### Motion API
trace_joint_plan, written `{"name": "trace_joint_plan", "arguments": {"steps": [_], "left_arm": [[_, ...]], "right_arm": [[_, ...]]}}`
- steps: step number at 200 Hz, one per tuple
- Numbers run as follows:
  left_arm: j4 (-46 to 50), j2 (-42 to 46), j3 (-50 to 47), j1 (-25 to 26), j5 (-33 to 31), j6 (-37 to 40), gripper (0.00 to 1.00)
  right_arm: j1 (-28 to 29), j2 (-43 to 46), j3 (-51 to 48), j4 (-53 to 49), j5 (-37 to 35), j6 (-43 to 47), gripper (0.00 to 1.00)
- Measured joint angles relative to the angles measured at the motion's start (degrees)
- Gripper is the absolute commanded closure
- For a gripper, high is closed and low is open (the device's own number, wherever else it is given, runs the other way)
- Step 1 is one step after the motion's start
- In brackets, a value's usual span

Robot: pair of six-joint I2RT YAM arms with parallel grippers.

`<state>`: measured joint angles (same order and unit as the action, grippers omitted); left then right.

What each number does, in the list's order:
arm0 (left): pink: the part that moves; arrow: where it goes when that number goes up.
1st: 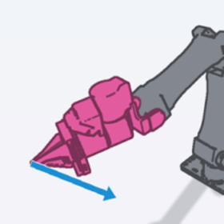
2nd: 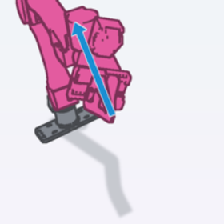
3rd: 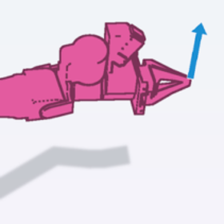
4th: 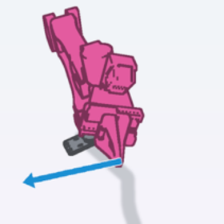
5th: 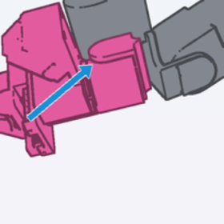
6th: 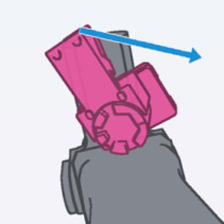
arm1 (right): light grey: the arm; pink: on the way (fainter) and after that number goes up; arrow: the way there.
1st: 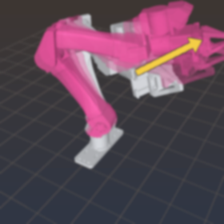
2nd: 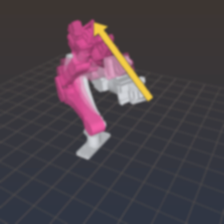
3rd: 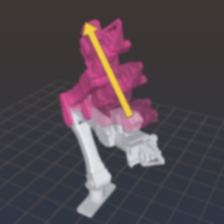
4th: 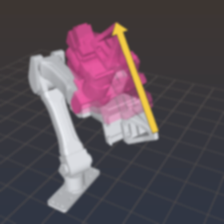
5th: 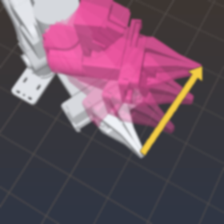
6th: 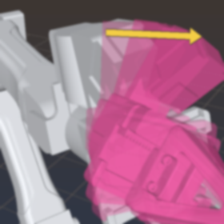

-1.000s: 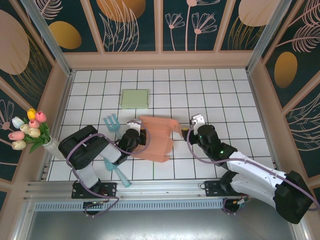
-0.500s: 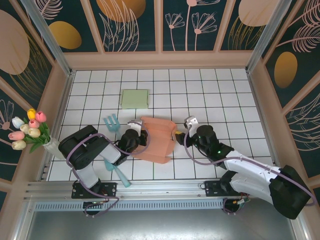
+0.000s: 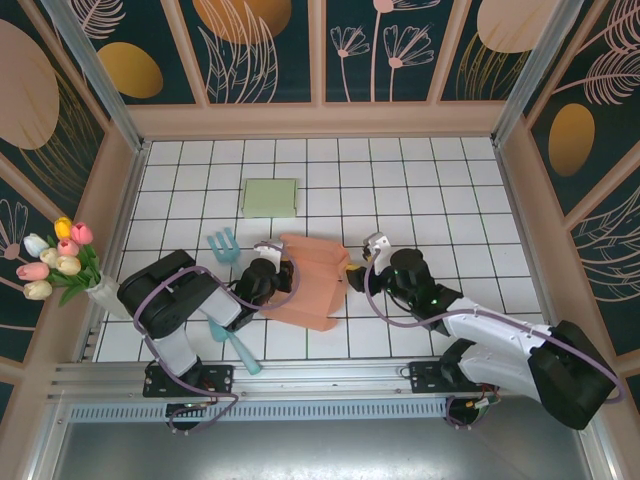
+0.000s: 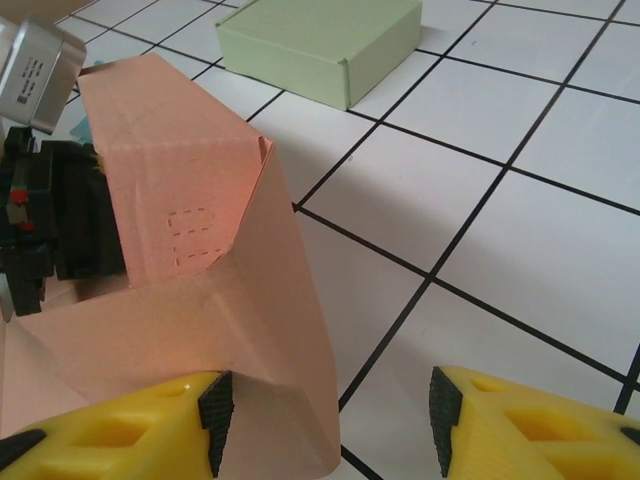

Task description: Fold the paper box

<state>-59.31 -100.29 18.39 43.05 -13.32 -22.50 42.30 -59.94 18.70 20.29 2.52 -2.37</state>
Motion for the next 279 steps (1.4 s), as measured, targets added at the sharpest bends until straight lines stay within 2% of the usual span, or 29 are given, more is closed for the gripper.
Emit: {"name": "trace_joint_plan", "arguments": {"steps": [41, 114, 146, 165, 203, 279], "left_arm": [[-1.01, -0.26, -0.52, 0.02, -0.42, 0.00, 1.00], [-1.79, -0.26, -2.12, 0.02, -3.32, 1.40, 1.00], [-2.58, -1.09, -2.38, 0.02, -4.13, 1.53, 1.00], [-3.63, -1.51, -2.67, 0.02, -4.28, 1.55, 1.00], [-4.81, -1.66, -2.75, 0.02, -4.33, 1.51, 1.00], [-5.20, -2.99, -2.10, 0.02, -5.05, 1.29, 1.00]], "right_arm": [[0.00, -0.57, 0.00, 1.33, -3.69, -2.64, 0.42], [-0.02, -6.99, 1.53, 3.93, -5.33, -4.00, 0.44], [-0.28, -9.07, 2.29, 4.63, -5.77, -4.09, 0.49], [-0.33, -9.68, 2.36, 5.68, -6.01, -4.24, 0.57], [-0.35, -9.99, 2.34, 8.28, -7.10, -4.57, 0.57], [-0.63, -12.13, 1.86, 11.74, -0.63, -4.07, 0.57]]}}
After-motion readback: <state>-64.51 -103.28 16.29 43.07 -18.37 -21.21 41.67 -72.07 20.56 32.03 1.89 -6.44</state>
